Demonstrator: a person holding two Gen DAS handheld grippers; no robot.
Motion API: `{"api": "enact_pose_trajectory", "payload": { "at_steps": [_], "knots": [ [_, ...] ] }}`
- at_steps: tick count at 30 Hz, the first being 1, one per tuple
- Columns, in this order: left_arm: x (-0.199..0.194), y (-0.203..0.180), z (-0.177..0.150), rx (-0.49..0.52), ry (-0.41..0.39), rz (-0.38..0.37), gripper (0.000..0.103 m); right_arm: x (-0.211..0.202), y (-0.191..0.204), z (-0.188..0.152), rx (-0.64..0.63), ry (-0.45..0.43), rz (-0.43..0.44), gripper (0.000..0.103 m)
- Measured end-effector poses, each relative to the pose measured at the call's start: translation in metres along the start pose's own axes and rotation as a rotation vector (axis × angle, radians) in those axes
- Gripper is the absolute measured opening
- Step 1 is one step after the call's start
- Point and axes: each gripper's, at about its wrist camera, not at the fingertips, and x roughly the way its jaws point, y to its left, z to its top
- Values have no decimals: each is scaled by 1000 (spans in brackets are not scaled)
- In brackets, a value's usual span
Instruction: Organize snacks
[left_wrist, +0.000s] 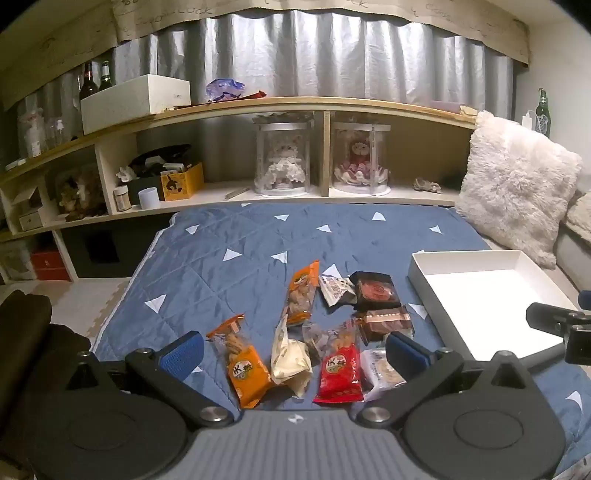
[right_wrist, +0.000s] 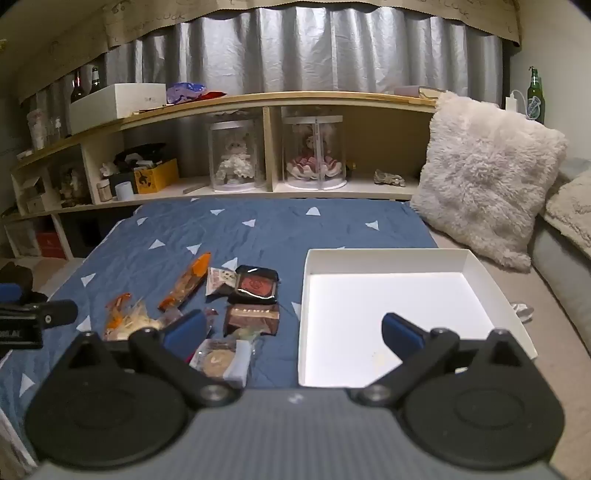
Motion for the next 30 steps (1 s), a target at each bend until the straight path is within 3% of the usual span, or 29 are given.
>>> {"api": "enact_pose_trajectory", "payload": {
  "at_steps": [30],
  "knots": [
    [1, -7, -2, -13, 15, -11, 103, 1, -4, -2, -15, 8, -5, 102]
  ]
}}
